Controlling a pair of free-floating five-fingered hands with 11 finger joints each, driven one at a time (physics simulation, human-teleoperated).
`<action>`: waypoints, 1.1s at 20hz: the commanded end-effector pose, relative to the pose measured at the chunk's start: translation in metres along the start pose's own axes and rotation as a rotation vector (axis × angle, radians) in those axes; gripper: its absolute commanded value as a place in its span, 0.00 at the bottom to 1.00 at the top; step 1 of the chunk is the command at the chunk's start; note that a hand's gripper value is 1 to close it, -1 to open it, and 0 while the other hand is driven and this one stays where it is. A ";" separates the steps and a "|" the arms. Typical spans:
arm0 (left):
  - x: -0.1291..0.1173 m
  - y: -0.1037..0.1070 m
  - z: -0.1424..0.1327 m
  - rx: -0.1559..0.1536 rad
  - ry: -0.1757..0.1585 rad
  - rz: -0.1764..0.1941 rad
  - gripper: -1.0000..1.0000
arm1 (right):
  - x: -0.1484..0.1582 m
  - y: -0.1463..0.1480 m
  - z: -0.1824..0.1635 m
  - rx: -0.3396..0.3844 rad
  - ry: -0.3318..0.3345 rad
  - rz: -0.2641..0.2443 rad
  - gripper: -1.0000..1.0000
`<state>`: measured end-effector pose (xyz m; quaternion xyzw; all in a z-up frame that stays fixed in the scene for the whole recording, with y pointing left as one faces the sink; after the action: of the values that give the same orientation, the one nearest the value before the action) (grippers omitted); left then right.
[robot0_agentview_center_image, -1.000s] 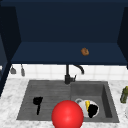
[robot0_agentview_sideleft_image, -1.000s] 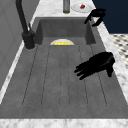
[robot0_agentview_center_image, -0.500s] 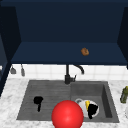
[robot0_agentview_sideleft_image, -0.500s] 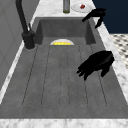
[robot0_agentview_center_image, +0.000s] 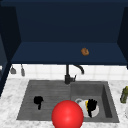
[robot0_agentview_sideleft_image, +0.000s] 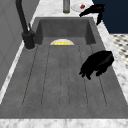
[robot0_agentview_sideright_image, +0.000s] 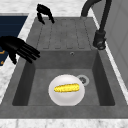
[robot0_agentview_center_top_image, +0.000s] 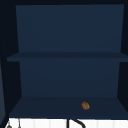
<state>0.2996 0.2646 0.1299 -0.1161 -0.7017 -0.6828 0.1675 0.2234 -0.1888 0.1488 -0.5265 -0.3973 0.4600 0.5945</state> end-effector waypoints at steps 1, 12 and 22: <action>0.000 0.000 0.000 0.000 0.000 0.000 0.50 | 0.019 -0.004 -0.015 0.030 -0.019 0.002 0.00; 0.000 0.000 0.000 0.004 0.003 -0.006 0.50 | 0.059 0.009 -0.087 0.020 0.086 -0.056 0.00; 0.000 0.000 0.000 0.005 0.004 -0.007 0.50 | 0.068 0.055 -0.097 0.034 0.226 -0.175 0.00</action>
<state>0.3000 0.2644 0.1296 -0.1116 -0.7036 -0.6817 0.1667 0.3236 -0.1471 0.0941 -0.5381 -0.3716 0.3955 0.6449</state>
